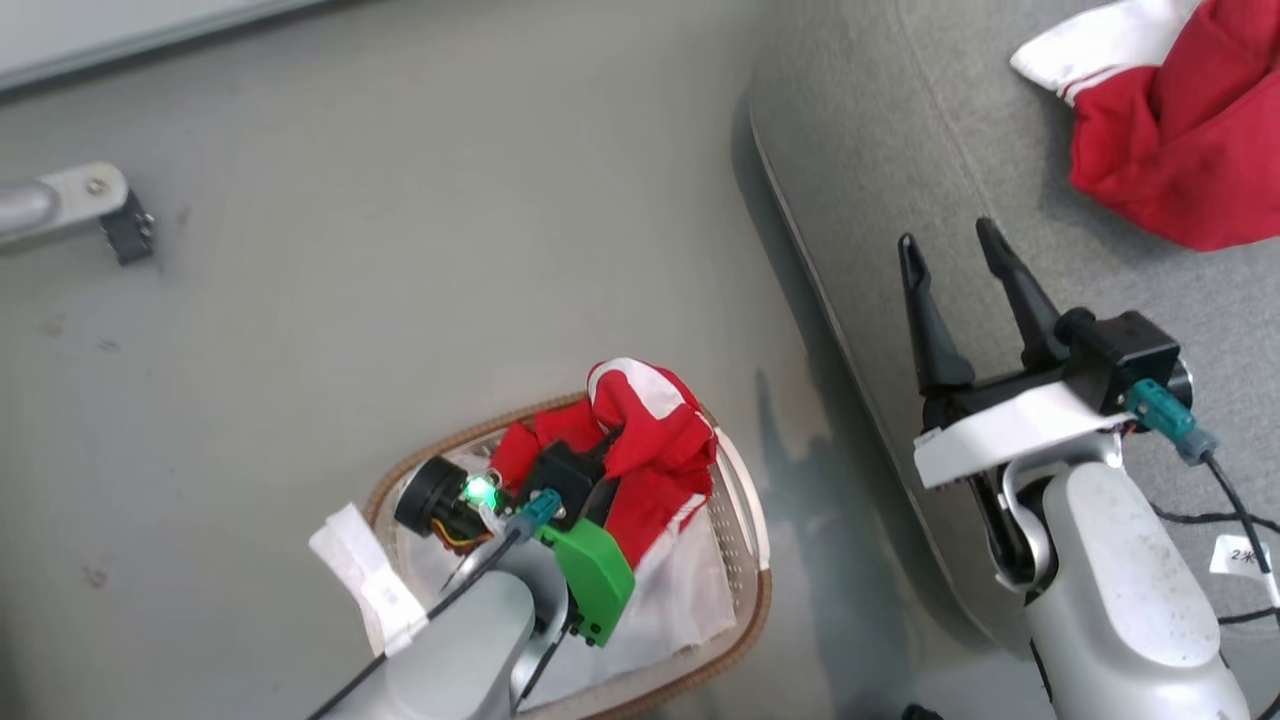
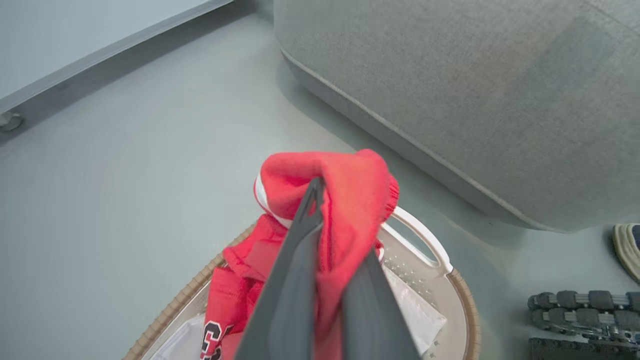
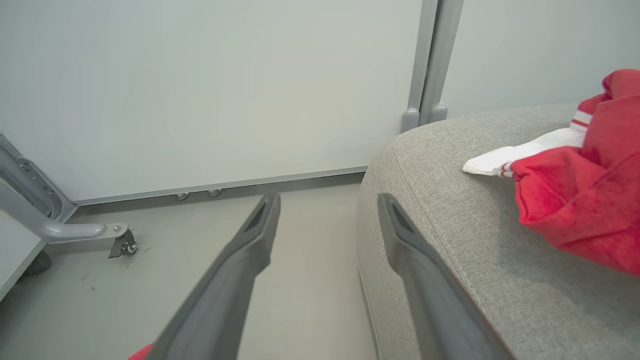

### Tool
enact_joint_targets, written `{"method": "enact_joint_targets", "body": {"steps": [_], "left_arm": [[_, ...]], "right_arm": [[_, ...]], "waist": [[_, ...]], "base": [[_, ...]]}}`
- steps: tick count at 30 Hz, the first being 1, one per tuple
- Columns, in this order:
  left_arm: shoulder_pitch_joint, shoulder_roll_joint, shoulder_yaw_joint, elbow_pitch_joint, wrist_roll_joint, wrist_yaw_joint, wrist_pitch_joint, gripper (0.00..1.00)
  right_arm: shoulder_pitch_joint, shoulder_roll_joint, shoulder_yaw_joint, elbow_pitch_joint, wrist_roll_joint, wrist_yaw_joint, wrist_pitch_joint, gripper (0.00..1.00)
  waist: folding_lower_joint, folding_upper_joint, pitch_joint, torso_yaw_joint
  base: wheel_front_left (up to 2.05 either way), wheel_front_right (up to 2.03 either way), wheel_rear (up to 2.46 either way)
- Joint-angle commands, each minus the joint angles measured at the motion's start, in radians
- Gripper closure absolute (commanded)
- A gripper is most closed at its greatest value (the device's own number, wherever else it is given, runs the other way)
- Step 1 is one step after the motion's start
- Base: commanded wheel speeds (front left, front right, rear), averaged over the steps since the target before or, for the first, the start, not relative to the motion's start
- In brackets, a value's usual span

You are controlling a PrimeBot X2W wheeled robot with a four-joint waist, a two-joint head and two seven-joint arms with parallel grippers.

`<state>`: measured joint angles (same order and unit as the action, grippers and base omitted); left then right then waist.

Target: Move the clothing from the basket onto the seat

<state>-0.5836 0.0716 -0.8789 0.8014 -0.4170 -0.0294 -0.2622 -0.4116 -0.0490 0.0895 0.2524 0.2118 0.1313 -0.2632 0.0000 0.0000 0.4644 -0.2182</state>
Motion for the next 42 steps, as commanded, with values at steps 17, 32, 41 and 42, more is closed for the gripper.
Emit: {"method": "enact_joint_targets", "body": {"steps": [17,32,41,42], "left_arm": [[0.213,-0.015,0.310,-0.334,0.135,-0.048,-0.004,1.00],[0.184,-0.020,0.476,-0.577,0.137,-0.064,-0.004,1.00],[0.167,-0.020,0.484,-0.616,0.124,-0.054,-0.004,1.00],[0.167,-0.020,0.479,-0.617,0.121,-0.053,-0.004,1.00]], "right_arm": [[0.158,-0.004,0.008,0.054,-0.029,-0.001,-0.002,0.00],[0.267,-0.004,0.031,0.073,-0.013,-0.001,-0.002,0.00],[0.284,-0.004,0.096,0.070,-0.026,-0.001,-0.002,0.00],[0.283,-0.004,0.115,0.064,-0.021,-0.001,-0.002,0.00]], "waist": [[0.0000,0.0000,-0.304,0.079],[0.0000,0.0000,-0.416,0.102],[0.0000,0.0000,-0.431,0.117],[0.0000,0.0000,-0.431,0.121]], "base": [[0.00,0.00,0.00],[0.00,0.00,0.00],[0.00,0.00,0.00],[0.00,0.00,0.00]]}}
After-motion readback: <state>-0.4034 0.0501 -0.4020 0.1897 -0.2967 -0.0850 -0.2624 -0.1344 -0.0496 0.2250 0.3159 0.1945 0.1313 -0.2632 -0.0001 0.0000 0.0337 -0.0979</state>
